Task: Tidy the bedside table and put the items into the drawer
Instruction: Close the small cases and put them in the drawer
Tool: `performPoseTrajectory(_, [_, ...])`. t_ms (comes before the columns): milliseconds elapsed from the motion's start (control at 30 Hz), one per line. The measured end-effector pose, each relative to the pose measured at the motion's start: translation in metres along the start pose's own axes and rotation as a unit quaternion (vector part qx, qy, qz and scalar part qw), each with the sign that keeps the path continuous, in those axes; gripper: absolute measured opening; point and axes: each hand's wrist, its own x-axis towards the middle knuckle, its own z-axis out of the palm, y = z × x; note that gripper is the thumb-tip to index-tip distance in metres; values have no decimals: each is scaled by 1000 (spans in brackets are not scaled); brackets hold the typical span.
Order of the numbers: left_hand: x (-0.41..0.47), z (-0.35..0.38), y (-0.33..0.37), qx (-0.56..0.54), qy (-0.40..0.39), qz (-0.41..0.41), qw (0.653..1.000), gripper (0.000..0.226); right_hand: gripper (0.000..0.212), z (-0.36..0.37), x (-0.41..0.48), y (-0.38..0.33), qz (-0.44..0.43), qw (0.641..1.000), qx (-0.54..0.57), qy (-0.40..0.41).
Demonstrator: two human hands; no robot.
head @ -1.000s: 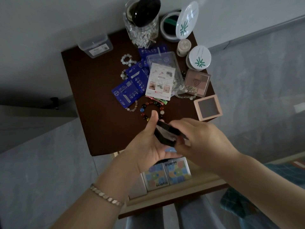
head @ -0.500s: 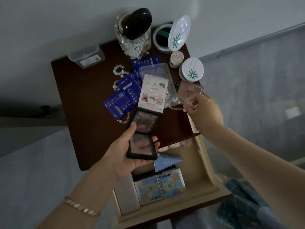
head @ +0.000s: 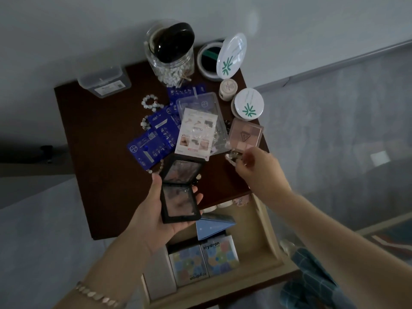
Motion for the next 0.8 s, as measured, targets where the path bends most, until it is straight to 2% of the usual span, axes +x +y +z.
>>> performPoseTrajectory(167, [2, 11, -9, -48, 7, -12, 999, 53, 4, -10, -54, -8, -86, 989, 117, 11])
performPoseTrajectory(367, [1, 23, -19, 13, 40, -16, 999, 60, 16, 6, -86, -27, -160, 955, 248, -32])
performPoseTrajectory(433, [-1, 22, -22, 1, 40, -18, 999, 58, 16, 18, -91, -29, -210, 952, 216, -51])
performPoseTrajectory(567, [-8, 15, -22, 7, 1, -40, 999, 78, 12, 33, -96, -27, -286, 942, 144, -100])
performPoseTrajectory(633, [-9, 7, -23, 30, -27, -31, 999, 81, 13, 35, -98, -26, -298, 940, 129, -103])
performPoseTrajectory(700, [-11, 4, -23, 62, -46, -14, 997, 78, 13, 32, -97, -25, -305, 941, 115, -90])
performPoseTrajectory(800, [-17, 3, -23, 53, -74, 12, 996, 56, 13, 28, -98, -25, -314, 940, 108, -76])
